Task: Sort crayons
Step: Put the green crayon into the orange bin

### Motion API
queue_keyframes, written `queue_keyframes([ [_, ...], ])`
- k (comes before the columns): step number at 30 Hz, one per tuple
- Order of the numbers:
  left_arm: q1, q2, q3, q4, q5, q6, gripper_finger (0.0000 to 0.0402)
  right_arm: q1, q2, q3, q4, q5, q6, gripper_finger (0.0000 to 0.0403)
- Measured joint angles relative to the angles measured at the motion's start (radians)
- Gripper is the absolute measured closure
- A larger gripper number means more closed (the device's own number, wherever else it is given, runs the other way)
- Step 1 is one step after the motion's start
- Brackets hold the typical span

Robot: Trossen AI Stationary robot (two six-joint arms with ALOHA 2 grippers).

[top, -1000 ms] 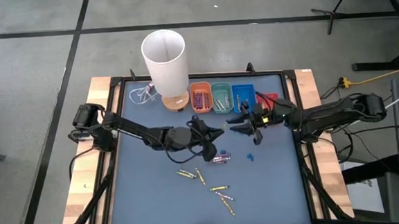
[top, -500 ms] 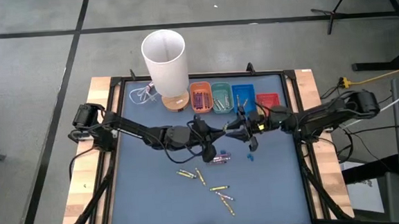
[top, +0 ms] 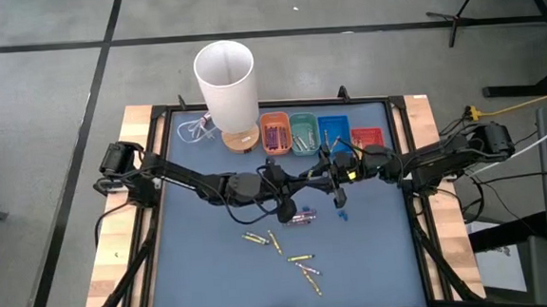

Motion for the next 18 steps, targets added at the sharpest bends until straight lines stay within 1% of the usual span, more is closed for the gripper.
queue_keyframes([
  [8,-0.001,0.000,0.000,0.000,0.003,0.000,0.0393,-0.001,0.000,0.000,-0.001,0.017,0.000,0.0384],
  [11,-0.001,-0.001,0.000,-0.001,0.003,-0.001,0.0393,-0.001,0.000,0.000,-0.001,0.017,0.001,0.0389],
  [14,-0.001,-0.001,0.000,-0.001,0.003,-0.006,0.0388,-0.001,0.000,0.000,-0.001,0.017,0.009,0.0372],
  [16,-0.001,-0.001,0.000,-0.001,0.003,-0.008,0.0379,-0.001,0.000,0.000,-0.001,0.017,0.011,0.0365],
  [18,-0.001,-0.001,0.000,-0.001,0.000,-0.009,0.0365,-0.008,-0.002,0.000,-0.001,0.014,0.011,0.0369],
])
